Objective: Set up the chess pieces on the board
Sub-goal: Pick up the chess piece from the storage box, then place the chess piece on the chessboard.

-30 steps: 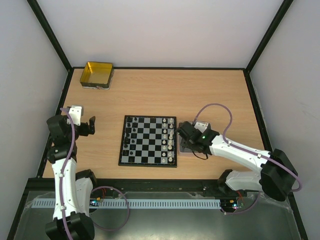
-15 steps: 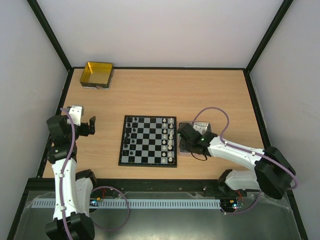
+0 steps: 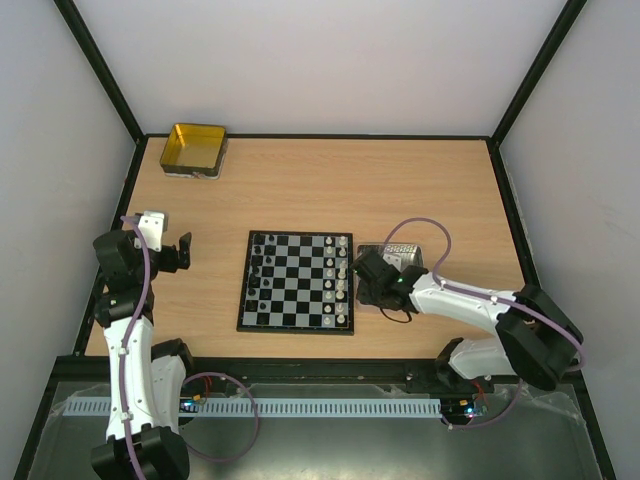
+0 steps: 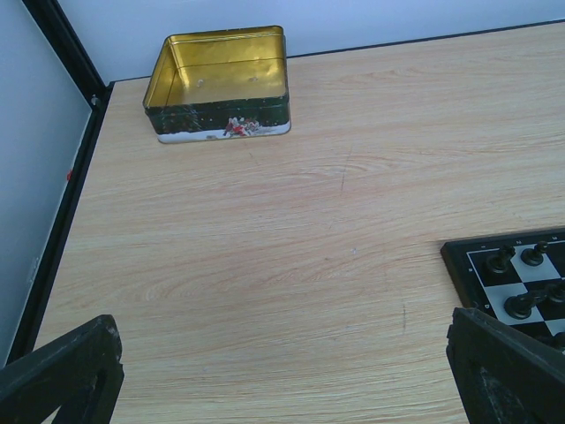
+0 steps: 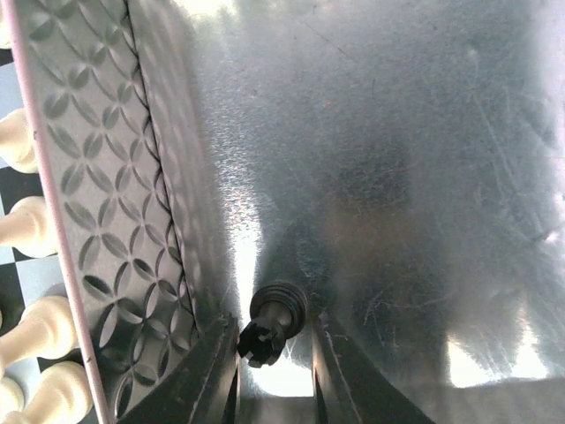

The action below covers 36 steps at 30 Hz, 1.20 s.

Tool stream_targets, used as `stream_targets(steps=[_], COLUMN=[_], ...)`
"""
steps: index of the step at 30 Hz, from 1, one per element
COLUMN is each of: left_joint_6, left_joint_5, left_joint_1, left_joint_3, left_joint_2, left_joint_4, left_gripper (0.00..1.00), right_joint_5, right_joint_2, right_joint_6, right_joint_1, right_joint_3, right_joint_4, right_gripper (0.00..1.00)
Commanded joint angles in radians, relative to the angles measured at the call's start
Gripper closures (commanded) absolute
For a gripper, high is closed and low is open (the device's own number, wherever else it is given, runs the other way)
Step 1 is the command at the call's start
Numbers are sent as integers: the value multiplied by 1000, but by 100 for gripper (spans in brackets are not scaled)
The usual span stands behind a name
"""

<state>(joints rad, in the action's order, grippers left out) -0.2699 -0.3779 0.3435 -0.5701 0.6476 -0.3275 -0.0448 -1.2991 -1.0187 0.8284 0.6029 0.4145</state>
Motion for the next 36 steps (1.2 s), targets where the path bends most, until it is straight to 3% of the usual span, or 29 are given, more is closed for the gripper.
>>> stream_targets(steps=[1,4,14,19,29,36], left_joint_6=[-9,-10,-15,-7,32,74], left_joint_5=[-16,-18,-25,-8,70,191], left_joint_1=[5,6,5,5,11,47], left_joint_3=[11,11,13,9,2,-17], left_joint_2=[-9,-7,-7,-3,13,62], left_joint_4=[-3,-4,-5,-1,14,27], left_gripper=[1,1,1,1,1,1], right_joint_5=[-18,-29,-127,-181,-254,-244], right_joint_2=[-22,-17,88,80,-248,-556], right_joint_6=[10,12,37,-10,-104,-73], right_joint_1=[-4,-3,8,143,496,619], right_joint_3=[10,18,135,276,650,915], right_joint_4=[-10,9,237,354,399,404], right_gripper=[82,90,94,94,94,94])
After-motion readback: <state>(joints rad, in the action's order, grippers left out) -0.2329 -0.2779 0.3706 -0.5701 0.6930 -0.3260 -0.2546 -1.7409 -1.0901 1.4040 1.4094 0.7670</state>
